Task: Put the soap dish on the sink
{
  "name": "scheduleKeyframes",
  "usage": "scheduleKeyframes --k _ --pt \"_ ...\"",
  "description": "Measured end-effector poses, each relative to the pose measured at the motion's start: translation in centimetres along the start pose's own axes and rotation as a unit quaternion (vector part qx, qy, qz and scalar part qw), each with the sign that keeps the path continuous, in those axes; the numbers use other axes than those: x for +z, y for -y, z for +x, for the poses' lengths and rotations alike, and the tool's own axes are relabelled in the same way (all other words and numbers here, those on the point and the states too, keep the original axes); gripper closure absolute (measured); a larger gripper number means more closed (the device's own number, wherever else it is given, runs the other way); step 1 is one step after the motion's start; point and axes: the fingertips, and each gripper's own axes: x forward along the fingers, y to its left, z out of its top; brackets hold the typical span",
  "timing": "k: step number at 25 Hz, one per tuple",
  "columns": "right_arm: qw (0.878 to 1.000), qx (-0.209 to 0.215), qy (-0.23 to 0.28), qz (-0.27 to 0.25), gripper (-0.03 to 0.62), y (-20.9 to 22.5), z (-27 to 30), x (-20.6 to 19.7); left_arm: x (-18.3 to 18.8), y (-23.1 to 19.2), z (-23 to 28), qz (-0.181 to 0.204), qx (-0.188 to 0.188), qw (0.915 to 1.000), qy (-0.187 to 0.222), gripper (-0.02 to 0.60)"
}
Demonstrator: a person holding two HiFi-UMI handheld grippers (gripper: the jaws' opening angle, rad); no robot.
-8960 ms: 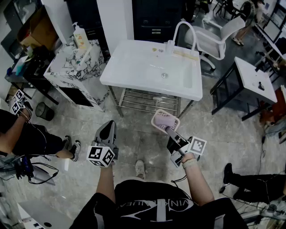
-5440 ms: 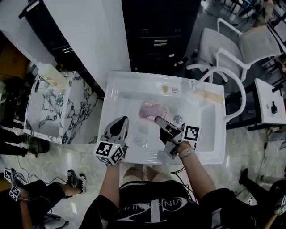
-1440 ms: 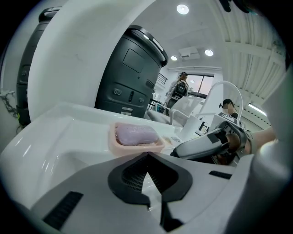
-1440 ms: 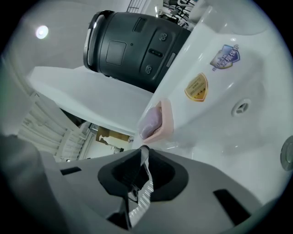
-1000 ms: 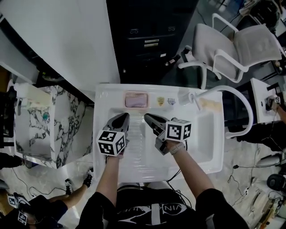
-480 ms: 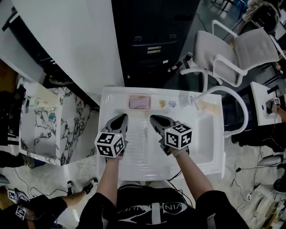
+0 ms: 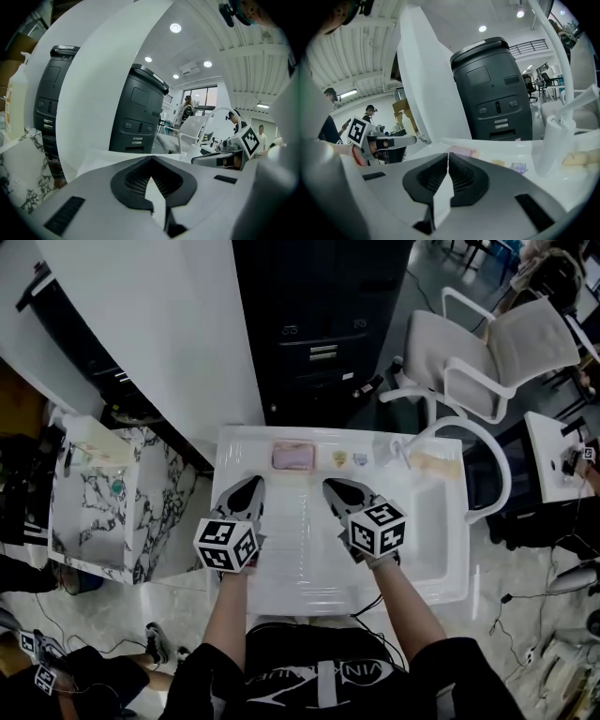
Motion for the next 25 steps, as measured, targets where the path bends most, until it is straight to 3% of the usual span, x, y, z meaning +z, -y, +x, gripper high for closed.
scheduleKeyframes --k 18,25 --pt "0.997 -0.019 0.045 -0.056 0.568 -1.1 -2.2 4.4 5.2 -0.3 -2.6 0.025 0.012 0.9975 0.065 0.566" --pt "0.995 -0.023 0.062 -0.073 0.568 -1.9 -3.1 5.9 7.3 0.1 -3.8 0.052 0.016 0.9945 0.090 0.566"
